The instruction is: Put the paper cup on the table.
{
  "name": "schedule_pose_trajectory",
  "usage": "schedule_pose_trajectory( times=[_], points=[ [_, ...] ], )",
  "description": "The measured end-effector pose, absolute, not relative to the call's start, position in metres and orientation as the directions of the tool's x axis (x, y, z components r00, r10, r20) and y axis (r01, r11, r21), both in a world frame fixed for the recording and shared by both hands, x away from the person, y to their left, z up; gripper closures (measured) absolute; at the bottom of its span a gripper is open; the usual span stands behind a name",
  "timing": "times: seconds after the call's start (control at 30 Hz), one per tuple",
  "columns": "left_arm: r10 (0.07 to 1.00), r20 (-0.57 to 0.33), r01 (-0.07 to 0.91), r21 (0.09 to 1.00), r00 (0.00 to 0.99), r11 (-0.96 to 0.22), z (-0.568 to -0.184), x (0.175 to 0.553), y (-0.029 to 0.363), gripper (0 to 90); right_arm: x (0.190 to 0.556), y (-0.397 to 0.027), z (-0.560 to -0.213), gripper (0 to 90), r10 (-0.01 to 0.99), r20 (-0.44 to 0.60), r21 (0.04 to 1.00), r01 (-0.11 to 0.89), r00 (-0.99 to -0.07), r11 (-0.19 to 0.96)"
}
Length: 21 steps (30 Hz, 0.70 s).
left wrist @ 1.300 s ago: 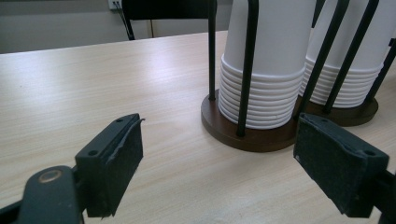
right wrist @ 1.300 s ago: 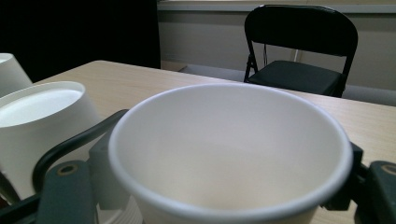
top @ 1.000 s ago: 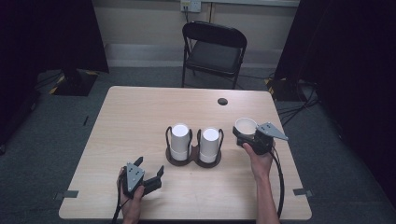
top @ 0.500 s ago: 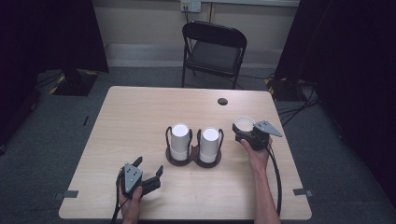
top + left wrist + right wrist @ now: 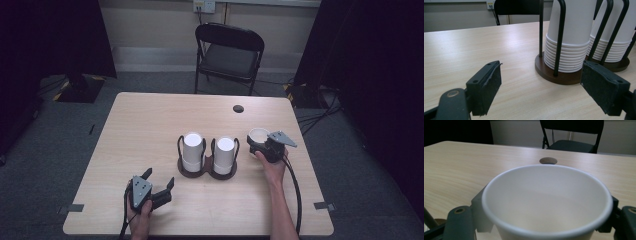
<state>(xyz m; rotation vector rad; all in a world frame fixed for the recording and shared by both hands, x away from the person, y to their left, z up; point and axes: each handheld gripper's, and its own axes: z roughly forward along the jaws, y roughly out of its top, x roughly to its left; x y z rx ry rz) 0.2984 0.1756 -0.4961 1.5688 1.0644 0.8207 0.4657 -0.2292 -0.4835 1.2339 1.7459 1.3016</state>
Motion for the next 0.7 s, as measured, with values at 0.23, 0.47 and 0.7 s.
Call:
schedule_pose_trajectory(
  times=[0.23, 0.47, 0.7],
  points=[
    [0.928, -0.015, 0.218, 0.973, 0.372, -0.072, -0.496, 0.298, 0.176, 17.2, 0.460, -0.228, -0.485, 22.4, 0.930, 0.034, 0.945, 0.313, -0.367, 0.089],
    [0.927, -0.011, 0.220, 0.973, 0.374, -0.077, -0.496, 0.298, 0.176, 17.2, 0.451, -0.234, -0.487, 22.2, 0.931, 0.033, 0.943, 0.321, -0.362, 0.091],
    [0.928, -0.019, 0.217, 0.974, 0.373, -0.067, -0.496, 0.298, 0.176, 17.2, 0.449, -0.234, -0.489, 20.8, 0.930, 0.062, 0.933, 0.351, -0.362, 0.075]
  ],
)
